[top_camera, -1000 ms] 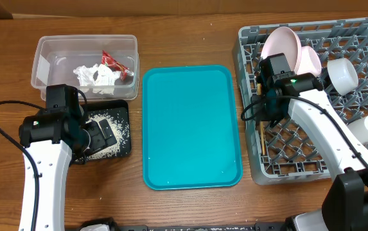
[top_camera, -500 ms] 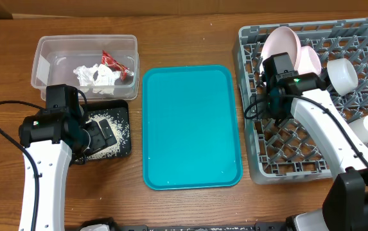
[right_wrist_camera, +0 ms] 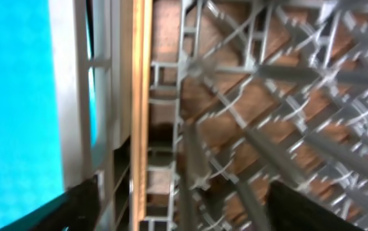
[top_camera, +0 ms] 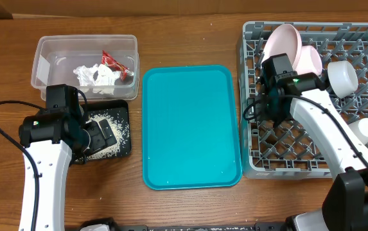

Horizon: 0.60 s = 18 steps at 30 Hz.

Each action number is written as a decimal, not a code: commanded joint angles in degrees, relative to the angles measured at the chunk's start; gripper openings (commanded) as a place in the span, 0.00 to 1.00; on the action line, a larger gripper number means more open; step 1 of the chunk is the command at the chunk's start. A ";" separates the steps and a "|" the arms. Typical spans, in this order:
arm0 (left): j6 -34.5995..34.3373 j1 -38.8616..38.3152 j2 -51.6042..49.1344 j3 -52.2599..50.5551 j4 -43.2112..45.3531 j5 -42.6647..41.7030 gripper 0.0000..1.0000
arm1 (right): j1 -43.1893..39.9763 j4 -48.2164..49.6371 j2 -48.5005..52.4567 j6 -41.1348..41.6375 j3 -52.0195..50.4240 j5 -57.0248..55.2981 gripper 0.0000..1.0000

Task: Sort waste into correct bins and load items into the dishwasher
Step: 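Carry the chopstick with the right gripper and drop it into the rack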

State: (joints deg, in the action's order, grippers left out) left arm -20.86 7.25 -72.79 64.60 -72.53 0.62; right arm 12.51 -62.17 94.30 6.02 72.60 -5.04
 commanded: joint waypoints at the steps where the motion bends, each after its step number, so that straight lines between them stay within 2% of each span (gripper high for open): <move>1: 0.28 0.33 -0.28 0.48 0.68 2.25 1.00 | 0.59 -1.66 -2.27 0.52 4.11 1.27 0.75; 4: 0.26 0.33 -0.28 0.48 0.66 2.73 1.00 | 0.59 -2.99 -4.24 1.44 8.15 2.01 0.62; 6: 0.26 0.33 -0.28 0.48 0.66 2.73 1.00 | 0.59 -2.99 -5.51 1.44 10.25 5.31 0.39; 11: 0.28 0.33 -0.28 0.48 0.66 2.75 1.00 | 0.61 -3.48 -6.12 1.38 10.40 18.05 0.13; 15: 0.26 0.33 -0.28 0.48 0.68 2.73 1.00 | 1.77 -4.20 -5.29 0.98 7.69 24.92 0.11; 18: 0.26 0.33 -0.28 0.48 0.66 2.73 1.00 | 3.48 -4.07 -4.70 0.98 5.03 25.51 0.11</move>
State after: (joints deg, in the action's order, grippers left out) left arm -20.84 7.25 -72.79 64.60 -71.99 2.37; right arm 14.11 -66.17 88.68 7.38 80.25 15.11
